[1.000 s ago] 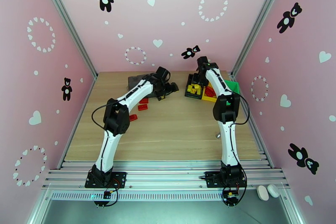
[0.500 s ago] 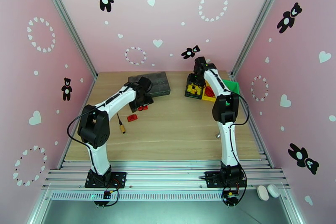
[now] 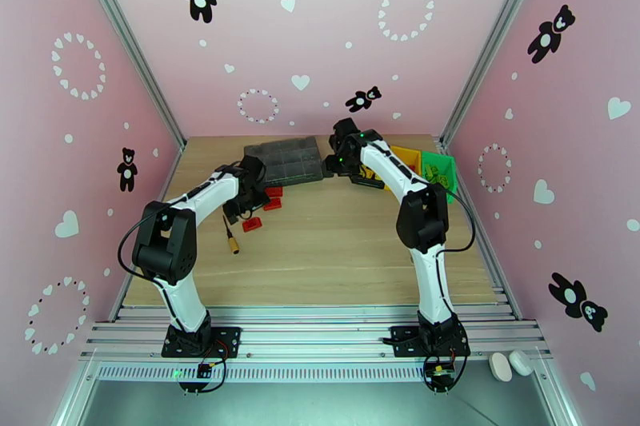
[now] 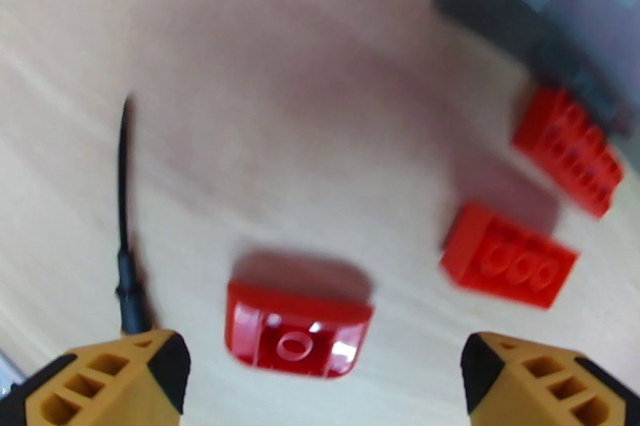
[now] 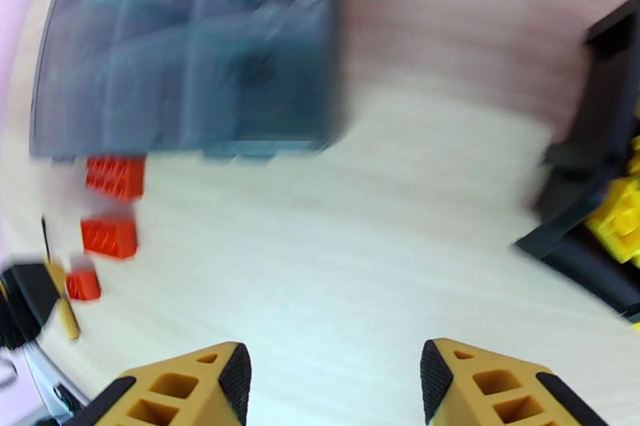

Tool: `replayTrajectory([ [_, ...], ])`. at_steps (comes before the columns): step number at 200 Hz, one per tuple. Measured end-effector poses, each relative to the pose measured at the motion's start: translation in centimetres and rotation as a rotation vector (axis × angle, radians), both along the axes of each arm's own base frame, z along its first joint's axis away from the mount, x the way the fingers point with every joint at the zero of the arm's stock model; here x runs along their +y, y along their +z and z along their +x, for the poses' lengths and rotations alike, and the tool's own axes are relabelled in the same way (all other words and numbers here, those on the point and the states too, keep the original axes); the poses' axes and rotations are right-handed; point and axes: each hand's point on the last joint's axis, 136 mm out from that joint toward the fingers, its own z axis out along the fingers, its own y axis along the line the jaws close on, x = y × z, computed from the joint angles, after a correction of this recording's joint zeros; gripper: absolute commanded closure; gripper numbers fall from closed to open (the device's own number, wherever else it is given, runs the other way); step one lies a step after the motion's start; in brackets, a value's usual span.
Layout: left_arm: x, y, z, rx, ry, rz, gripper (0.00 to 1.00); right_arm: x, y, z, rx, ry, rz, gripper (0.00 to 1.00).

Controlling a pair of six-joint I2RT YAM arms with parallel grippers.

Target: Sort the legos into containers by color

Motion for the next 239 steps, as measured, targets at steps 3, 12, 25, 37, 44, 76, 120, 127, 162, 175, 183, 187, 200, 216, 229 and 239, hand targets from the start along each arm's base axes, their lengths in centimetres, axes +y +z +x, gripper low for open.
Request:
replayTrajectory([
  [3, -0.1, 0.0, 0.2, -0.003, -0.003, -0.007, 0.04, 0.0, 0.0, -0.1, 0.002, 0.001, -0.001, 0.40],
  [12, -0.2, -0.1, 0.6, -0.015, -0.015, -0.024, 0.04, -0.1, -0.3, -0.4, 0.009, 0.002, -0.005, 0.40],
  [25, -0.7, -0.3, 1.2, -0.027, -0.031, -0.054, 0.04, -0.4, -0.5, -0.7, 0.016, -0.003, -0.013, 0.40],
  [37, -1.1, -0.6, 1.7, -0.035, -0.043, -0.085, 0.04, -0.7, -0.5, -0.8, 0.017, -0.007, -0.018, 0.40],
  [44, -1.2, -0.8, 1.9, -0.038, -0.047, -0.101, 0.04, -0.9, -0.4, -0.9, 0.015, -0.010, -0.020, 0.40],
  [76, -2.0, -1.6, 1.7, -0.031, -0.068, -0.159, 0.05, -1.4, 0.6, -1.0, -0.006, -0.029, -0.022, 0.40],
  [120, -2.0, -4.3, -1.3, 0.053, -0.082, -0.182, 0.04, -1.8, 1.4, -1.3, -0.027, -0.054, -0.021, 0.40],
  [127, -2.1, -4.1, -1.3, 0.041, -0.084, -0.189, 0.05, -1.8, 1.5, -1.3, -0.028, -0.057, -0.021, 0.40],
  [162, -2.7, -3.0, -2.8, 0.030, -0.101, -0.228, 0.05, -1.7, 1.4, -1.4, -0.030, -0.064, -0.022, 0.40],
  [175, -3.2, -3.0, -3.1, 0.034, -0.115, -0.232, 0.05, -1.6, 1.4, -1.4, -0.030, -0.065, -0.022, 0.41],
  [183, -3.6, -3.0, -3.3, 0.038, -0.127, -0.230, 0.05, -1.5, 1.4, -1.5, -0.029, -0.066, -0.021, 0.41],
  [187, -3.8, -3.0, -3.5, 0.042, -0.135, -0.230, 0.06, -1.5, 1.4, -1.5, -0.029, -0.066, -0.021, 0.41],
  [200, -4.5, -3.1, -4.2, 0.062, -0.159, -0.220, 0.08, -1.4, 1.3, -1.5, -0.028, -0.069, -0.020, 0.41],
  [216, -4.8, -3.1, -5.1, 0.093, -0.178, -0.190, 0.15, -1.3, 1.0, -1.7, -0.022, -0.071, -0.021, 0.41],
  [229, -4.8, -2.8, -5.3, 0.109, -0.185, -0.161, 0.21, -1.1, 0.7, -1.9, -0.019, -0.071, -0.022, 0.41],
  [239, -4.6, -2.6, -5.2, 0.113, -0.181, -0.140, 0.22, -1.0, 0.4, -2.1, -0.013, -0.070, -0.024, 0.41],
])
